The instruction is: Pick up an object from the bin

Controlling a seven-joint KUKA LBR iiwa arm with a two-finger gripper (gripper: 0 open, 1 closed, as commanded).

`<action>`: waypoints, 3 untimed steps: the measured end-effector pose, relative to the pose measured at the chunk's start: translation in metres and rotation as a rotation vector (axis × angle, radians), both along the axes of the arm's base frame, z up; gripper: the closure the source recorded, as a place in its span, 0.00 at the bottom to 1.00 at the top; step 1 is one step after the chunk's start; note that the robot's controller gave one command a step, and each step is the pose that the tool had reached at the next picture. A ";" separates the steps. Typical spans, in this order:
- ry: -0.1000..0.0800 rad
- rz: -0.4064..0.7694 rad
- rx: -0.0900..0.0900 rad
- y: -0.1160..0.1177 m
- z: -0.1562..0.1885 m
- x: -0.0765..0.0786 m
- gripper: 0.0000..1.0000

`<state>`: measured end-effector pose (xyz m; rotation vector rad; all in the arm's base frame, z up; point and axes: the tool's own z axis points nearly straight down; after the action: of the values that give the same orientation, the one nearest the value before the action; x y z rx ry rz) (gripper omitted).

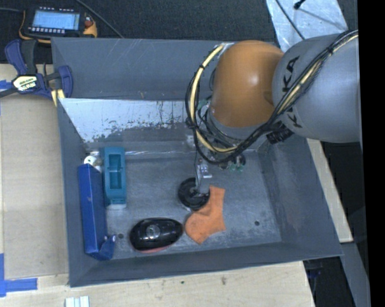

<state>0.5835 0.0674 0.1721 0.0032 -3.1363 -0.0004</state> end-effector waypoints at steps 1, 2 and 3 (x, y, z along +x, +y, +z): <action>-0.009 -0.001 0.000 0.000 0.005 0.002 0.00; -0.015 -0.017 0.001 -0.017 -0.040 -0.031 0.00; -0.007 0.034 0.000 -0.021 -0.076 -0.030 1.00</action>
Offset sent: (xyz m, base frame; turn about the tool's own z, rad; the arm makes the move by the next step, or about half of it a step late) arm -0.0576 -0.0308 -0.0774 0.0299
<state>0.5530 0.0461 0.0956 0.0563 -3.1432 -0.0004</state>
